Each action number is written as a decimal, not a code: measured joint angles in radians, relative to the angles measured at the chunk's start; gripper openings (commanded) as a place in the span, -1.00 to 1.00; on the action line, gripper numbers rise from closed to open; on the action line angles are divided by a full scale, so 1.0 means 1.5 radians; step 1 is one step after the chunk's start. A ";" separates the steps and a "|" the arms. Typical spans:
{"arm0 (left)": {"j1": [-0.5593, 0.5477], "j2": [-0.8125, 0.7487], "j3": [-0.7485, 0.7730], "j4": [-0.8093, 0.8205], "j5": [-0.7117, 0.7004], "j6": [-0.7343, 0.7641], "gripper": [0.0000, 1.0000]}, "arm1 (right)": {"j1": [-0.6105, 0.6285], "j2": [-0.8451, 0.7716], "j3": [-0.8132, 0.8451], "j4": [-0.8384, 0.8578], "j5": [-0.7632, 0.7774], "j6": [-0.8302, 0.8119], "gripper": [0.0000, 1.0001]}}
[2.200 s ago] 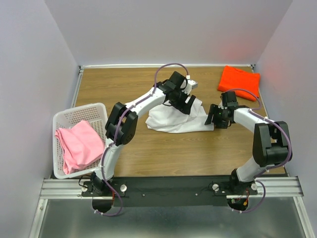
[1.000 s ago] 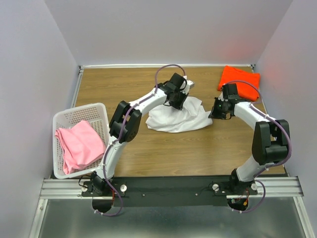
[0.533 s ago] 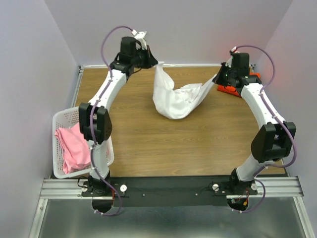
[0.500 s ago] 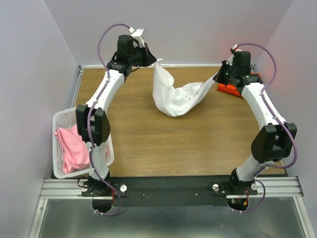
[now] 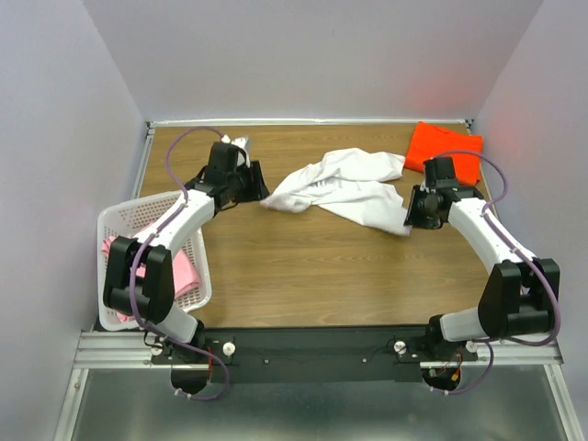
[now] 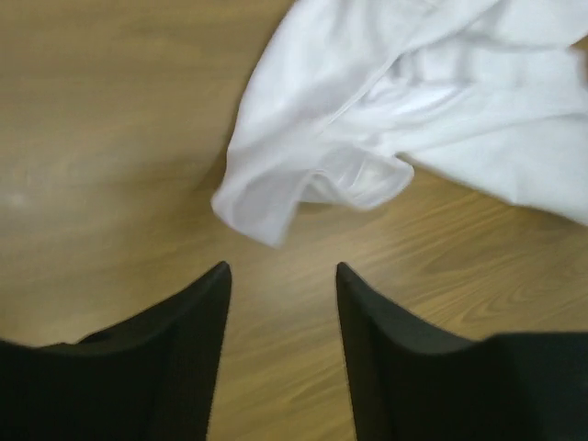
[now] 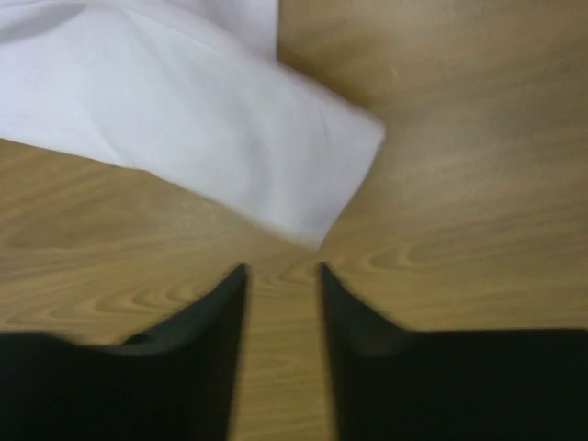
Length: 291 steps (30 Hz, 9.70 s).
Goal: Fold and stack the t-shirts
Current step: Flatten the tshirt out
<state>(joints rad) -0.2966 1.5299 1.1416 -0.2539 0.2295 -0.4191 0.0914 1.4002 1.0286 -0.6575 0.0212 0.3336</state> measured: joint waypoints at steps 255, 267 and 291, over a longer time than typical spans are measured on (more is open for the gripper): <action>0.068 0.240 0.081 0.028 0.091 0.010 0.26 | -0.036 0.211 0.035 0.326 -0.179 -0.040 0.59; 0.065 0.269 0.074 0.001 0.055 0.025 0.27 | -0.036 0.266 0.024 0.298 -0.178 -0.027 0.61; 0.061 0.495 0.408 -0.043 0.067 0.038 0.28 | -0.042 0.387 0.204 0.225 -0.088 -0.002 0.62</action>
<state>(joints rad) -0.2050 2.2719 1.7531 -0.3180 0.3305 -0.3618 0.0288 1.9800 1.3346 -0.3195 -0.1104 0.3313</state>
